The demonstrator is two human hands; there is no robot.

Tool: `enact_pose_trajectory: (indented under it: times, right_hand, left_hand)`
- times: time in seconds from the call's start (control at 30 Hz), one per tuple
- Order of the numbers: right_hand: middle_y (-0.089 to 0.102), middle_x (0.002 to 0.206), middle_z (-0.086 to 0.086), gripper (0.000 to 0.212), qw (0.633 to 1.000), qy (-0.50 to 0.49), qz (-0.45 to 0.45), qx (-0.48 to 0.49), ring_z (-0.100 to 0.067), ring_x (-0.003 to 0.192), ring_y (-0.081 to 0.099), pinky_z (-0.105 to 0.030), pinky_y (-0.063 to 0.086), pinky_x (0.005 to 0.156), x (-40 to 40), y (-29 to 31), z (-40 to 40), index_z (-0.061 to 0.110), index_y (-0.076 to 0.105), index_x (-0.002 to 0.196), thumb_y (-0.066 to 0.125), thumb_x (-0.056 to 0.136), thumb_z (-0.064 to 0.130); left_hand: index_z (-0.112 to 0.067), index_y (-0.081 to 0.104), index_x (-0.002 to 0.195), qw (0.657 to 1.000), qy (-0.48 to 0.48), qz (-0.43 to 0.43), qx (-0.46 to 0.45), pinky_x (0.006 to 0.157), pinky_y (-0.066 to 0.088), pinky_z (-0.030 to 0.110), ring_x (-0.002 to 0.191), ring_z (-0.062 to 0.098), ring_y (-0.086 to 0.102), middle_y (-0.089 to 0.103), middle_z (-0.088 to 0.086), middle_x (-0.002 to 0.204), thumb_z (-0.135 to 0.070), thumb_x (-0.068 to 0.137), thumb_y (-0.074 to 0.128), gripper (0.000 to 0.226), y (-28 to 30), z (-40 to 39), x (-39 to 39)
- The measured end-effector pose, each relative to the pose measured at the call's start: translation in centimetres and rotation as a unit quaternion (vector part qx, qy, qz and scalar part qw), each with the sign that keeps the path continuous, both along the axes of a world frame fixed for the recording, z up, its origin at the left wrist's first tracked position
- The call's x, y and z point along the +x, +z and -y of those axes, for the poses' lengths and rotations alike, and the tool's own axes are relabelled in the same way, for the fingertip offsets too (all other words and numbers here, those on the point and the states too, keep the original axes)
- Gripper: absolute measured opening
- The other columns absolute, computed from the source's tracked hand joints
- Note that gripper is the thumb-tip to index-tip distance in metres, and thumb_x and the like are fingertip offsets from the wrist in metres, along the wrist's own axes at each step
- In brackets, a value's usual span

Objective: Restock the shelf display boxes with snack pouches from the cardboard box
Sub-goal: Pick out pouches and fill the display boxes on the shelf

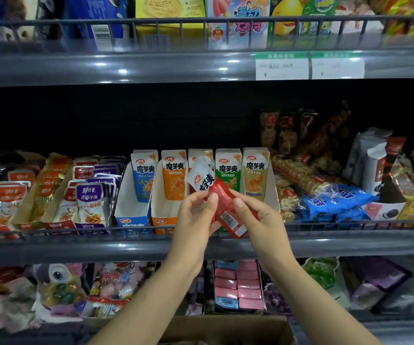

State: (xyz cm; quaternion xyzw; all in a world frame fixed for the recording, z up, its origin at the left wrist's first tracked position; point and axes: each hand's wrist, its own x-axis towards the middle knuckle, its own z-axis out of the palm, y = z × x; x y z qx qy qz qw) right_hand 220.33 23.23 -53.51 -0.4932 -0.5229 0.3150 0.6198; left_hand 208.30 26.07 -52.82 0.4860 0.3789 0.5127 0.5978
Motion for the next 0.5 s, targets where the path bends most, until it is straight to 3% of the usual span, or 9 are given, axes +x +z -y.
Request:
enact_pose_trajectory:
  times: [0.13, 0.23, 0.3, 0.37, 0.43, 0.5]
  right_hand:
    - [0.065, 0.116, 0.018, 0.037, 0.996, 0.088, -0.012, -0.005, 0.005, 0.11, 0.057, -0.012, 0.046, 0.09, -1.0, -0.3, -0.3, 0.03, 0.064, 0.115, 0.041, 0.089, 0.042]
    - [0.062, 0.119, 0.022, 0.046, 0.99, 0.133, -0.038, -0.015, 0.011, 0.112, 0.053, -0.006, 0.042, 0.088, -1.2, -0.5, -0.8, 0.024, 0.065, 0.118, 0.032, 0.092, 0.043]
    - [0.063, 0.122, 0.016, 0.044, 0.99, 0.137, -0.037, -0.015, 0.005, 0.116, 0.053, -0.015, 0.043, 0.096, -1.0, -0.9, -1.4, 0.021, 0.066, 0.117, 0.037, 0.092, 0.041]
    - [0.062, 0.122, 0.012, 0.026, 0.996, 0.093, 0.014, 0.004, -0.005, 0.119, 0.053, -0.032, 0.042, 0.104, -0.8, -1.4, -2.2, 0.027, 0.068, 0.112, 0.053, 0.091, 0.03]
    - [0.059, 0.124, 0.013, 0.026, 0.996, 0.039, 0.071, 0.027, -0.008, 0.122, 0.05, -0.04, 0.042, 0.105, -0.7, -2.0, -3.1, 0.036, 0.066, 0.108, 0.062, 0.089, 0.019]
    - [0.047, 0.135, 0.015, 0.034, 0.998, 0.018, 0.061, 0.027, -0.006, 0.127, 0.044, -0.041, 0.044, 0.103, -0.8, -2.1, -3.6, 0.041, 0.062, 0.111, 0.066, 0.087, 0.017]
  left_hand:
    - [-0.005, 0.052, 0.121, 0.998, -0.012, 0.055, -0.04, 0.09, 0.055, 0.037, 0.103, 0.017, 0.066, 0.066, 0.011, 0.116, -0.037, 0.074, 0.066, 0.059, 0.2, -1.1, -0.6]
    - [-0.001, 0.052, 0.123, 0.992, -0.033, 0.098, -0.074, 0.077, 0.057, 0.032, 0.099, 0.021, 0.067, 0.065, 0.017, 0.116, -0.034, 0.076, 0.067, 0.059, 0.3, -1.7, -1.0]
    - [-0.002, 0.057, 0.118, 0.988, -0.045, 0.115, -0.088, 0.072, 0.057, 0.03, 0.091, 0.019, 0.067, 0.068, 0.014, 0.107, -0.026, 0.083, 0.062, 0.042, 0.2, -2.0, -1.3]
    - [-0.006, 0.062, 0.109, 0.986, -0.055, 0.127, -0.097, 0.073, 0.055, 0.03, 0.08, 0.015, 0.067, 0.07, 0.009, 0.095, -0.016, 0.092, 0.054, 0.021, 0.1, -2.3, -1.6]
    - [-0.009, 0.062, 0.11, 0.984, -0.063, 0.127, -0.106, 0.074, 0.055, 0.031, 0.081, 0.016, 0.067, 0.07, 0.008, 0.098, -0.014, 0.095, 0.05, 0.02, 0.1, -2.5, -1.7]
    - [-0.011, 0.06, 0.117, 0.984, -0.061, 0.126, -0.113, 0.074, 0.057, 0.034, 0.09, 0.019, 0.068, 0.069, 0.01, 0.109, -0.014, 0.096, 0.049, 0.025, 0.1, -2.9, -1.8]
